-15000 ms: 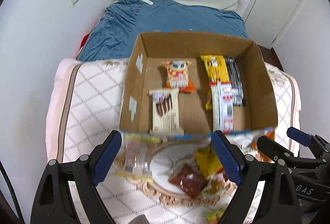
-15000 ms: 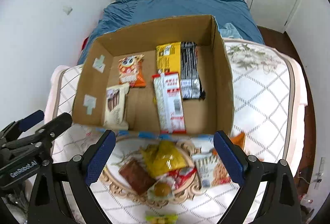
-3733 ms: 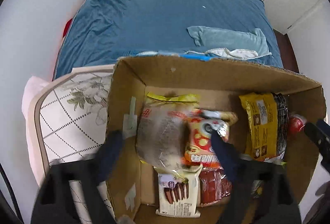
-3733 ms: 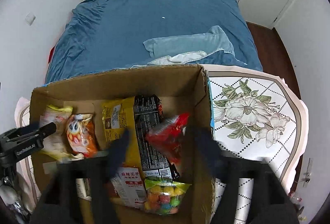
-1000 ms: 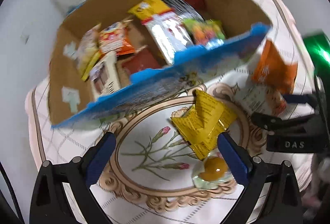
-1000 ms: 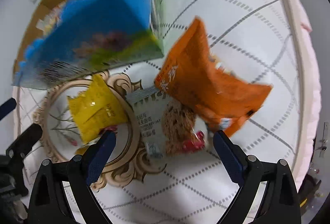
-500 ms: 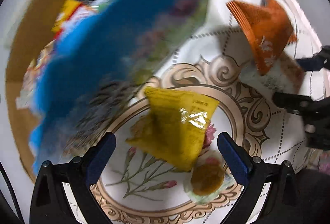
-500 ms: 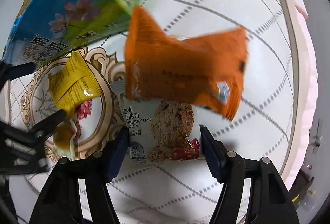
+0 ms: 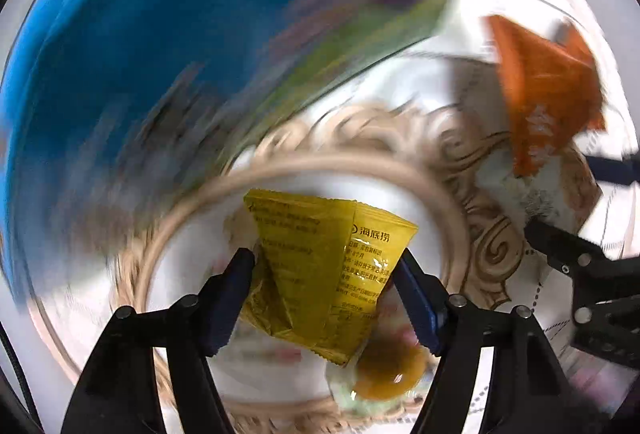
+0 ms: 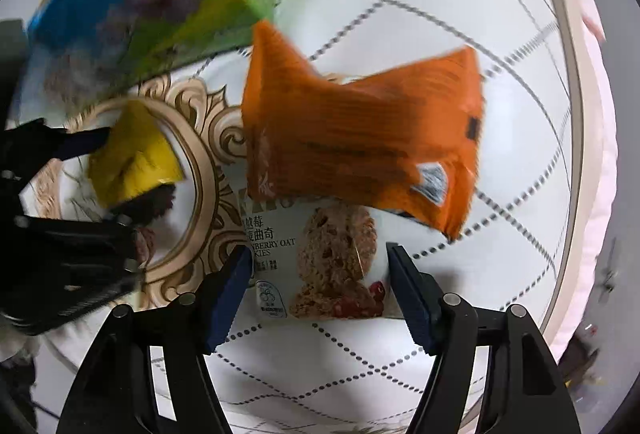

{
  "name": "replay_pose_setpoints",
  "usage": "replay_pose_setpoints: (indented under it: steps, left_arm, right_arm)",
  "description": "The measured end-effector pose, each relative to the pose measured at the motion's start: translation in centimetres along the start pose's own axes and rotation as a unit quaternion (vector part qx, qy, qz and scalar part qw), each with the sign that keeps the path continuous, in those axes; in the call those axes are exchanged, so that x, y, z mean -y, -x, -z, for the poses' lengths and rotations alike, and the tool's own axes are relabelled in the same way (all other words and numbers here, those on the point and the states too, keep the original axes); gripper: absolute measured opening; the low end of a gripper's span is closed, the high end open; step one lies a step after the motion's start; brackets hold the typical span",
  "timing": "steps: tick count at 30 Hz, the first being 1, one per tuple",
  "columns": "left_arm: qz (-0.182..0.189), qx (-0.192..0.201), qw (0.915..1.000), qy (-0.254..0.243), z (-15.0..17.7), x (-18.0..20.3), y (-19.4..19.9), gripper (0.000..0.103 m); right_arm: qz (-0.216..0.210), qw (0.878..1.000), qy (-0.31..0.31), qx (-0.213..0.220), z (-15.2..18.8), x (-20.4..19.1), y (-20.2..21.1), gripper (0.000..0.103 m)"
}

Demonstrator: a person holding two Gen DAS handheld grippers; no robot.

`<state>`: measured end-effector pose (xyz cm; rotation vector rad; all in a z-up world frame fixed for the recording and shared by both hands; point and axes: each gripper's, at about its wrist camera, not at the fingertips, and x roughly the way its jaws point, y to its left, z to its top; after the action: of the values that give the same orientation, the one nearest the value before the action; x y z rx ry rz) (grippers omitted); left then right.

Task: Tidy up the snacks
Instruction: 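Grasp the yellow chip bag with the left tool while the right tool grasps the cranberry oat cookie pack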

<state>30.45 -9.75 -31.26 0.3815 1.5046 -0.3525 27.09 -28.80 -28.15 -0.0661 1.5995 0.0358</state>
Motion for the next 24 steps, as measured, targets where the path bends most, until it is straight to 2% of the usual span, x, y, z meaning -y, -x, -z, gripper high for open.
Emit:
replay_pose_setpoints:
  steps: [3,5,7,10,15,18,19,20,24]
  left_arm:
    - [0.017,-0.008,0.9977,0.065,1.4,-2.0,0.2,0.066]
    - [0.03,-0.017,0.9943,0.101,2.5,-3.4,0.2,0.062]
    - [0.052,-0.022,0.9891,0.136,4.4,-4.7,0.4,0.062]
    - [0.064,-0.023,0.9836,0.167,6.8,-6.2,0.7,0.062]
    - [0.062,-0.016,0.9821,0.177,8.6,-6.6,0.7,0.062]
    - [0.064,-0.022,0.9837,0.167,9.2,-5.7,0.2,0.064]
    - [0.066,-0.026,0.9839,0.164,9.0,-5.3,-0.1,0.066]
    - [0.066,-0.033,0.9843,0.16,7.3,-4.8,-0.1,0.066]
    - [0.058,-0.04,0.9865,0.148,6.4,-4.8,-1.4,0.067]
  right_arm:
    - [0.023,0.999,0.03,0.002,0.3,-1.3,-0.2,0.068]
    - [0.013,0.999,0.033,-0.007,0.8,-1.5,-0.2,0.067]
    - [-0.006,0.999,0.029,-0.02,1.7,-1.2,-0.2,0.067]
    - [-0.031,0.999,0.021,-0.034,3.6,-0.7,-0.1,0.067]
    - [-0.078,0.995,-0.005,-0.055,6.5,-0.1,-0.1,0.067]
    - [-0.097,0.993,-0.031,-0.062,6.8,0.4,-0.6,0.069]
    - [-0.099,0.992,-0.04,-0.066,6.6,0.6,-1.1,0.07]
    - [-0.1,0.992,-0.043,-0.07,6.3,0.7,-1.3,0.073]
    - [-0.096,0.991,-0.05,-0.075,5.6,0.0,-2.4,0.083]
